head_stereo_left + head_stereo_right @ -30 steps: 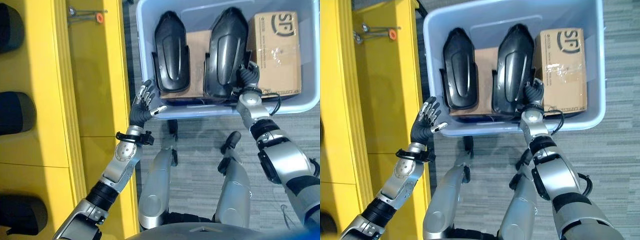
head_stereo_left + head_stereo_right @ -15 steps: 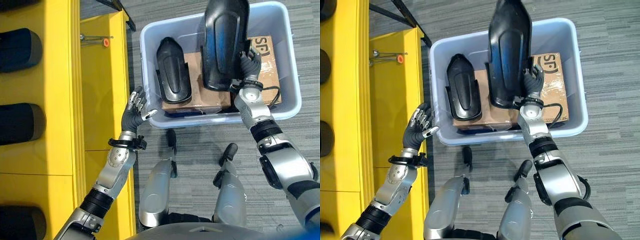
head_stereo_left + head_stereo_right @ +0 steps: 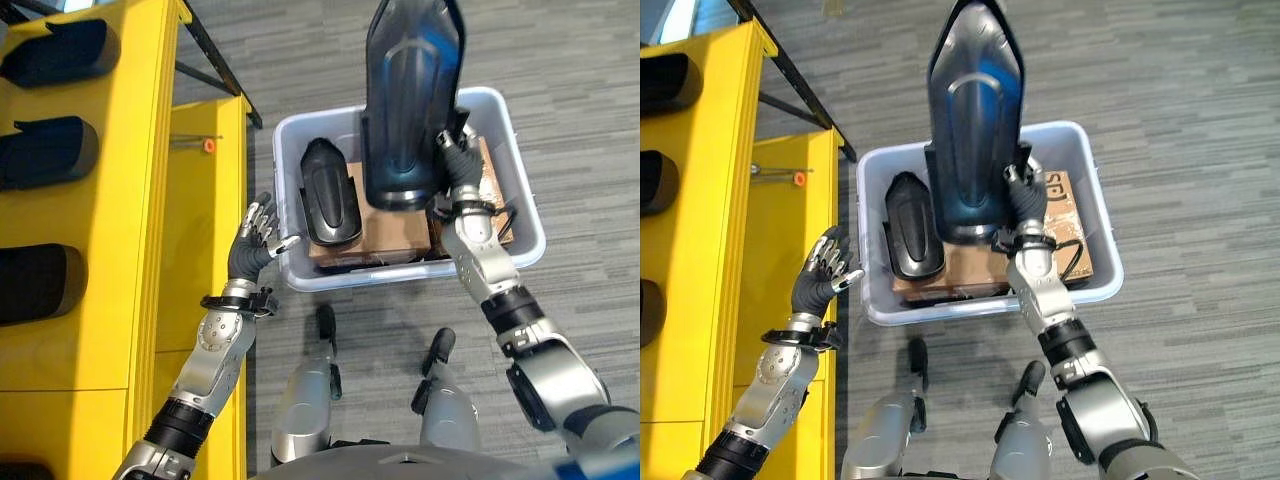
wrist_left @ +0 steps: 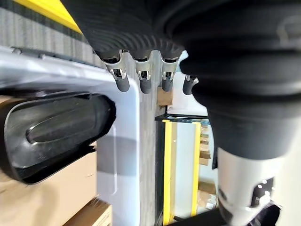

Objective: Move parts from the plastic box to the shelf.

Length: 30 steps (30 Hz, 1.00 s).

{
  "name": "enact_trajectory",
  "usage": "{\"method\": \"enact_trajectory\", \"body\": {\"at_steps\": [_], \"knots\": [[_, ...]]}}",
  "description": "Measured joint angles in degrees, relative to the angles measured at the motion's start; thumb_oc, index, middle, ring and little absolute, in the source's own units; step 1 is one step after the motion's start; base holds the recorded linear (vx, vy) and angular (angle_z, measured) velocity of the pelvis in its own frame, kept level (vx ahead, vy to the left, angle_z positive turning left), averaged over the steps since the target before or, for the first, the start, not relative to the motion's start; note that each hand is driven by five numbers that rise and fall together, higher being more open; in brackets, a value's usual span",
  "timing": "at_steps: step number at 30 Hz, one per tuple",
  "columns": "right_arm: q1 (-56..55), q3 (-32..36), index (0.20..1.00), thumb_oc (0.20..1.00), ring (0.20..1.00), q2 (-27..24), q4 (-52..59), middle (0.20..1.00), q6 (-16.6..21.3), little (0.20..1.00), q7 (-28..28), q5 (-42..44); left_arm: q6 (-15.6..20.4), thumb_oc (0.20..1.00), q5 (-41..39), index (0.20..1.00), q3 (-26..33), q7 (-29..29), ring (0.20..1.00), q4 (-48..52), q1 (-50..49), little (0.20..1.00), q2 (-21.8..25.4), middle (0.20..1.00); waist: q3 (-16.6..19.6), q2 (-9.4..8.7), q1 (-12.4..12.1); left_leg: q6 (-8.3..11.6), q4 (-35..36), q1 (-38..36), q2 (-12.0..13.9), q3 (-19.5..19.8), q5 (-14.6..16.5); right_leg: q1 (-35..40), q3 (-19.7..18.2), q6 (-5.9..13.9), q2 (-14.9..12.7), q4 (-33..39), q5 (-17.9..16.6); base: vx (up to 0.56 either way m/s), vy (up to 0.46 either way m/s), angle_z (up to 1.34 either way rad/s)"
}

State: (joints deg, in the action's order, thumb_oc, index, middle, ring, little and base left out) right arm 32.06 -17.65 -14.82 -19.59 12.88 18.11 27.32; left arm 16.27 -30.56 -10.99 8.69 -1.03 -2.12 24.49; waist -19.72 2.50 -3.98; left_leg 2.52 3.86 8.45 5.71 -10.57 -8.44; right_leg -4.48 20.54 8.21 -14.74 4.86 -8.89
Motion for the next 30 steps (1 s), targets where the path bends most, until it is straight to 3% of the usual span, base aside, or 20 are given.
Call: {"method": "enact_trajectory", "body": {"at_steps": [6, 10, 12, 13, 14, 15, 16, 18, 21, 22, 23, 25, 26, 28, 30], "knots": [[-4.0, -3.2, 0.200, 0.200, 0.200, 0.9, 0.7, 0.200, 0.0, 0.200, -2.7, 0.1, -0.8, 1.000, 0.1, 1.000, 1.7, -0.1, 1.000, 0.0, -4.8, 1.000, -1.0, 1.000, 3.6, 0.31, -0.1, 1.10, 0.0, -3.5, 2.4, 0.5, 0.3, 2.2, 0.2, -0.96, 1.7, -3.1, 2.7, -0.02, -0.179, -0.01], [-3.6, -6.1, 0.200, 0.200, 0.200, 1.3, 0.7, 0.200, 0.0, 0.200, -4.8, 0.5, -1.0, 1.000, 0.1, 1.000, 2.7, -1.1, 1.000, 0.4, -7.4, 1.000, -1.6, 1.000, 5.1, 1.46, -1.0, 2.01, -0.6, -4.2, 5.1, 1.5, 0.2, 1.7, 0.6, -2.34, 3.8, -7.5, 6.0, -0.12, -0.255, 0.03], [-3.7, -6.7, 0.200, 0.200, 0.200, 1.4, 0.7, 0.200, 0.0, 0.200, -5.3, 0.6, -1.1, 1.000, 0.1, 1.000, 2.3, -1.3, 1.000, 0.2, -8.7, 1.000, -2.0, 1.000, 6.0, 2.91, -2.7, 2.41, -1.0, -3.1, 6.2, 2.7, -0.4, 0.9, 1.6, -2.99, 5.1, -9.4, 7.1, -0.09, -0.148, 0.37], [-4.7, -6.4, 0.200, 0.200, 0.200, 0.7, 0.9, 0.200, 0.5, 0.200, -5.2, 0.6, -1.4, 1.000, 0.1, 1.000, 1.1, -1.3, 1.000, -0.5, -7.8, 1.000, -3.0, 1.000, 6.7, 4.69, -2.1, 4.06, -0.9, -1.2, 7.1, 5.6, -1.2, 1.0, 4.0, -3.82, 5.7, -10.8, 8.6, 0.00, -0.083, 1.11], [-5.1, -5.9, 0.200, 0.200, 0.200, 0.3, 0.3, 0.200, 0.4, 0.200, -5.0, 0.7, -1.6, 1.000, 0.1, 1.000, 1.0, -1.4, 1.000, -0.6, -7.6, 1.000, -4.4, 1.000, 7.4, 5.67, -2.3, 3.43, -0.1, -0.1, 7.7, 6.1, 0.6, 0.6, 5.7, -4.07, 5.6, -12.8, 11.0, -0.04, -0.125, 1.43], [-5.2, -6.0, 0.200, 0.200, 0.200, -0.1, 0.4, 0.200, 0.0, 0.200, -4.7, 0.6, -2.0, 1.000, 0.2, 1.000, 0.3, -1.4, 1.000, -0.8, -7.2, 1.000, -4.0, 1.000, 7.5, 5.49, -3.0, -0.69, -0.3, 0.9, 8.0, 3.1, 5.7, 0.0, 6.0, -4.97, 5.7, -15.3, 12.0, -0.14, -0.131, 1.33], [-5.4, -6.0, 0.200, 0.200, 0.200, 0.2, 0.4, 0.200, -0.1, 0.200, -4.6, 0.6, -2.5, 1.000, 0.3, 1.000, -0.1, -1.4, 1.000, -0.9, -7.1, 1.000, -3.1, 1.000, 7.7, 4.66, -2.7, -1.72, -0.7, 1.1, 8.2, 0.4, 9.4, 0.0, 6.1, -6.53, 4.9, -15.5, 13.2, -0.15, -0.099, 1.42], [-5.6, -6.2, 0.200, 0.200, 0.200, 0.4, 0.6, 0.200, 0.0, 0.200, -4.6, 0.5, -2.6, 1.000, 0.4, 1.000, -0.2, -2.0, 1.000, -0.9, -7.3, 1.000, -2.5, 1.000, 8.2, 2.84, -3.4, -2.01, -4.4, 0.8, 8.0, -7.7, 6.7, 1.4, 11.7, -7.66, 0.9, -14.6, 13.3, -0.17, -0.032, 1.28], [-6.4, -6.6, 0.200, 0.200, 0.200, 0.1, 0.6, 0.200, 0.0, 0.200, -4.3, 0.5, -2.4, 1.000, 0.5, 1.000, -0.3, -2.3, 1.000, -0.8, -8.3, 1.000, -3.0, 1.000, 10.1, 2.71, -2.9, -0.89, -10.8, -5.4, 6.5, -5.0, 3.1, 2.7, 13.9, -6.48, -1.8, -15.2, 13.0, -0.15, 0.045, 0.54], [-7.3, -6.4, 0.200, 0.200, 0.200, 0.1, 0.8, 0.200, 0.2, 0.200, -4.3, 0.5, -2.4, 1.000, 0.6, 1.000, -0.3, -2.3, 1.000, -1.0, -8.0, 1.000, -3.9, 1.000, 10.8, 2.66, -2.0, 0.53, -14.0, -7.4, 5.9, -2.3, 4.4, 3.2, 14.7, -6.18, -3.2, -16.1, 12.9, -0.13, 0.058, 0.72], [-7.9, -6.0, 0.200, 0.200, 0.200, -0.1, 0.9, 0.200, 0.2, 0.200, -4.2, 0.6, -2.4, 1.000, 0.7, 1.000, -0.3, -2.4, 1.000, -0.8, -7.4, 1.000, -4.3, 1.000, 11.5, 2.92, -0.8, 1.11, -11.7, -8.1, 4.0, -0.8, 3.0, 2.9, 15.3, -5.94, -4.3, -18.2, 12.6, -0.15, 0.120, 0.72], [-8.4, -6.0, 0.200, 0.200, 0.200, -0.9, 0.6, 0.200, 0.0, 0.200, -4.1, 0.6, -2.3, 1.000, 0.7, 1.000, 0.0, -2.3, 1.000, -0.8, -5.8, 1.000, -4.7, 1.000, 11.5, 2.42, -0.1, 0.70, -9.6, -8.6, 4.2, 0.9, 2.5, -0.2, 15.0, -5.41, -5.8, -23.9, 14.1, -0.12, 0.178, 0.56], [-9.2, -6.5, 0.200, 0.200, 0.200, 0.7, 0.8, 0.200, 0.0, 0.200, -4.6, 0.6, -2.2, 1.000, 0.7, 1.000, 0.8, -2.2, 1.000, -0.8, -4.7, 1.000, -3.2, 1.000, 12.7, -0.24, 0.3, 1.01, -6.8, -8.2, 4.0, 2.0, 2.9, -0.5, 14.9, -5.03, -3.0, -18.6, 13.2, -0.08, 0.165, 0.50], [-9.7, -6.5, 0.200, 0.200, 0.200, 1.0, 0.8, 0.200, -0.1, 0.200, -5.0, 0.6, -2.6, 1.000, 0.7, 1.000, 0.6, -2.2, 1.000, -1.7, -3.7, 1.000, -4.0, 1.000, 12.8, -0.02, 0.6, 1.69, -4.9, -8.3, 5.1, 0.1, 3.6, 0.5, 15.8, -5.55, -2.1, -17.0, 11.4, -0.07, 0.241, 0.51], [-9.9, -6.3, 0.200, 0.200, 0.200, 1.1, 0.6, 0.200, -0.1, 0.200, -5.1, 0.6, -2.6, 1.000, 0.8, 1.000, 0.1, -2.3, 1.000, -1.6, -3.7, 1.000, -3.9, 1.000, 12.9, 0.62, 1.2, 2.12, -3.6, -8.6, 4.5, -0.4, 4.9, 0.8, 16.6, -4.89, -2.3, -17.1, 10.9, -0.09, 0.292, 0.35]]}}
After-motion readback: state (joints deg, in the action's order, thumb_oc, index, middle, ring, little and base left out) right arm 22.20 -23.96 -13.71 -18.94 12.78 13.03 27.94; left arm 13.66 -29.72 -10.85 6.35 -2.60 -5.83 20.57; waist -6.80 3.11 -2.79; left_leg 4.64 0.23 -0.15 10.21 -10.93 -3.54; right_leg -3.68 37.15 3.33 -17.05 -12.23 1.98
